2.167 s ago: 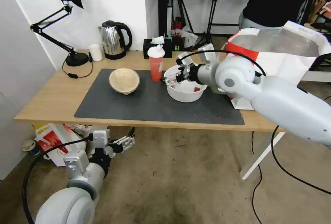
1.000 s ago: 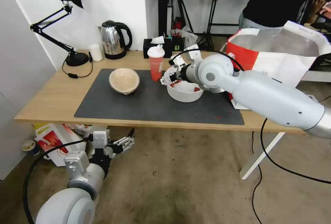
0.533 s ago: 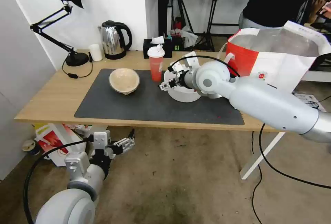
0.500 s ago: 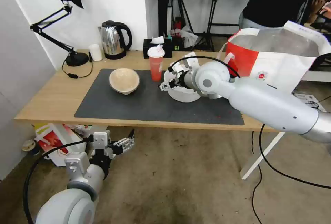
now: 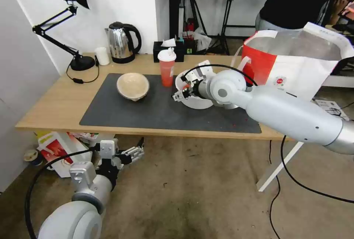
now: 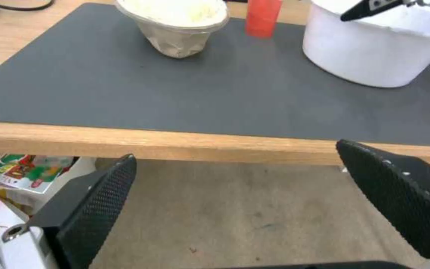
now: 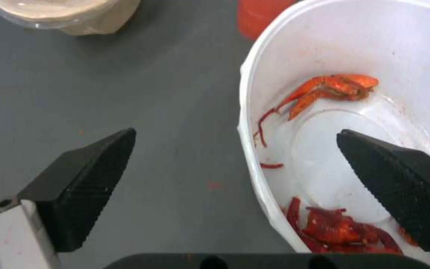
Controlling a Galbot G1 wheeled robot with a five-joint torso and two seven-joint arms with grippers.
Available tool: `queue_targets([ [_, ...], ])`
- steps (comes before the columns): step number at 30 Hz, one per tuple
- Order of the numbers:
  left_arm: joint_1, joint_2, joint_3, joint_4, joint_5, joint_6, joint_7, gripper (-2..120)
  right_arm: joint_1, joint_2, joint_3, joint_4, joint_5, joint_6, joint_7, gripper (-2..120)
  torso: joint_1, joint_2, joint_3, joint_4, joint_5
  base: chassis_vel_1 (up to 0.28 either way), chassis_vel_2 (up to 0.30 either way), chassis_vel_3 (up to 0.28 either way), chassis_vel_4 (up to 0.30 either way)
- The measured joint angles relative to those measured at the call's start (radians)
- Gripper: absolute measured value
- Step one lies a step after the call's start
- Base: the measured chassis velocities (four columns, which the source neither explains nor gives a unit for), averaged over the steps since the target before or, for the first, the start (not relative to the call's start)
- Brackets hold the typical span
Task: Pick up the trash from the table and place it into the takeout bag.
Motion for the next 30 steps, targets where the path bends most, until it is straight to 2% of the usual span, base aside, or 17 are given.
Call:
queue_targets([
  [30,-0.005,0.008,-0.002,0.003,-0.001,-0.002,-0.001,100,-0.042,-0.037,0.051,-0.034,0.0,0.0,-0.035,100,0.0,0.0,0.0,0.0,0.0,0.0,0.0,0.0,0.0],
])
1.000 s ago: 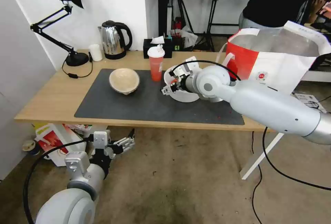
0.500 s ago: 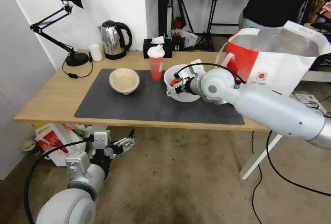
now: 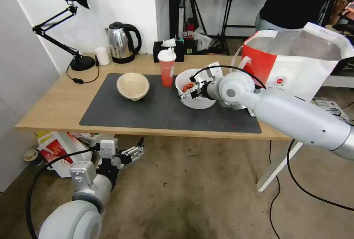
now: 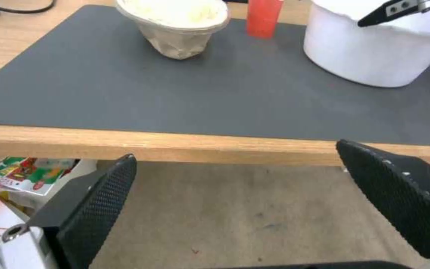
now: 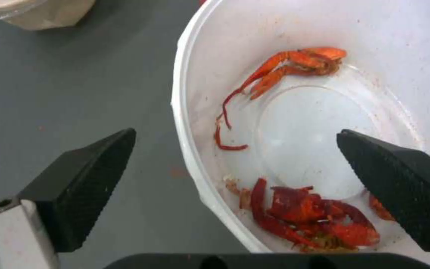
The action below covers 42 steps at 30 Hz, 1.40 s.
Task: Pick up the trash from the table and place it into the takeout bag.
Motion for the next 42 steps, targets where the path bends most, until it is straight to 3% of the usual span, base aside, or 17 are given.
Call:
queue_targets([
  [32,-0.014,-0.003,0.003,0.014,-0.002,-0.006,0.0,100,-0.004,0.024,-0.014,-0.055,-0.021,0.0,-0.02,99,0.0,0.0,0.0,-0.0001,0.0,0.0,0.0,0.0,0.0],
  [42,-0.01,-0.003,0.003,0.015,-0.001,-0.023,-0.001,100,0.001,0.026,-0.021,-0.055,-0.023,0.0,-0.022,67,0.0,0.0,0.0,0.0,0.0,0.0,0.0,0.0,0.0],
])
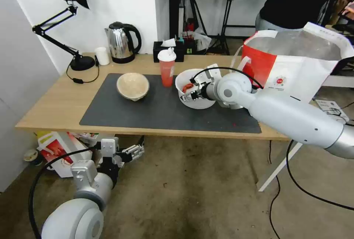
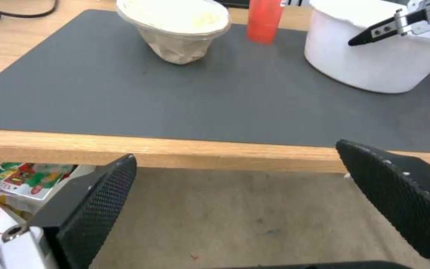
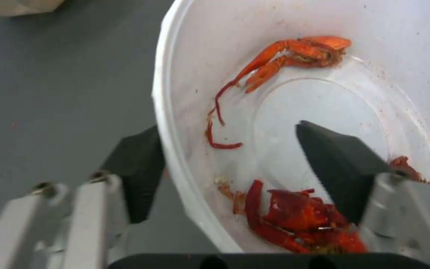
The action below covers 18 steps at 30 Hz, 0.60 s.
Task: Pick up the trash from the table and place it into the takeout bag.
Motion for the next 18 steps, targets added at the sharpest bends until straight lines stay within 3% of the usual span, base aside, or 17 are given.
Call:
queue_targets([
  [2,0.001,0.0,0.0,0.0,0.0,-0.001,0.0,100,0.001,-0.001,-0.002,0.001,0.0,0.0,0.0,53,0.0,0.0,0.0,0.0,-0.0001,0.0,0.0,0.0,0.0],
  [4,0.001,0.0,0.0,0.0,0.0,-0.001,0.0,100,0.001,-0.001,-0.002,0.002,-0.001,0.0,0.001,51,0.0,0.0,0.0,0.0,0.0,0.0,0.0,0.0,0.0],
  [7,0.003,0.0,0.002,0.0,0.004,-0.002,-0.001,100,0.003,-0.007,0.003,0.013,-0.003,0.0,0.002,34,0.0,0.0,0.0,0.0,0.0,0.0,0.0,0.0,0.0],
  [11,0.003,-0.001,0.002,-0.001,0.005,-0.002,-0.001,100,0.012,-0.013,0.001,0.016,-0.001,0.0,0.001,26,0.0,0.0,0.0,-0.0001,-0.0002,0.0,0.0,0.0,0.0],
  [15,0.003,-0.005,0.007,-0.002,0.009,-0.002,-0.001,100,0.011,-0.018,-0.001,0.025,0.001,0.001,0.001,7,0.0,0.0,0.0,0.0,-0.0001,0.0,0.0,0.0,0.0],
  [18,0.006,-0.007,0.008,-0.004,0.013,-0.002,-0.001,100,0.004,-0.015,0.007,0.025,0.0,0.001,0.001,0,0.0,0.0,0.0,-0.0001,0.0,0.0,0.0,0.0,0.0],
])
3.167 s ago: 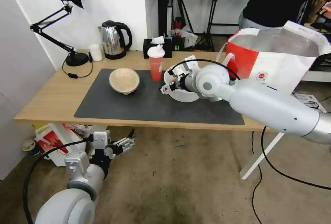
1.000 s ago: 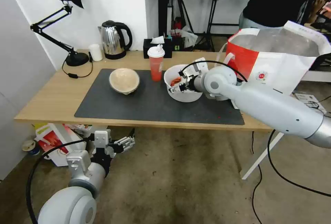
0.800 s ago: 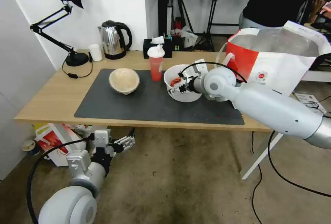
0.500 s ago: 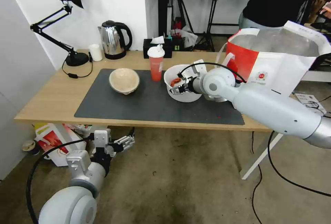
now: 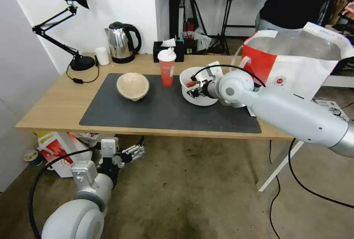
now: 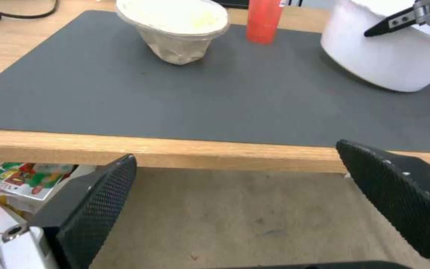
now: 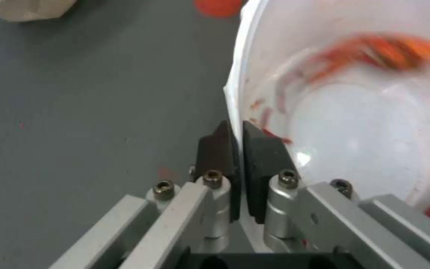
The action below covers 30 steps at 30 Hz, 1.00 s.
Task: Pick up the trash from the table and place it into the takeout bag.
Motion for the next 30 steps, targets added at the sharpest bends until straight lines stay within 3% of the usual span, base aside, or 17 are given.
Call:
queue_targets([
  [21,0.011,-0.017,0.0,-0.012,0.027,-0.002,-0.003,100,0.0,-0.017,0.014,-0.006,-0.001,0.001,-0.036,0,0.0,0.0,0.0,0.0,0.0,0.0,0.0,0.0,0.0],
  [30,0.018,-0.022,-0.001,-0.026,0.03,0.0,-0.007,100,0.04,-0.025,0.025,0.013,0.005,0.001,-0.112,0,0.0,0.0,0.0,0.0001,0.0,0.0,0.0,0.0,0.0],
])
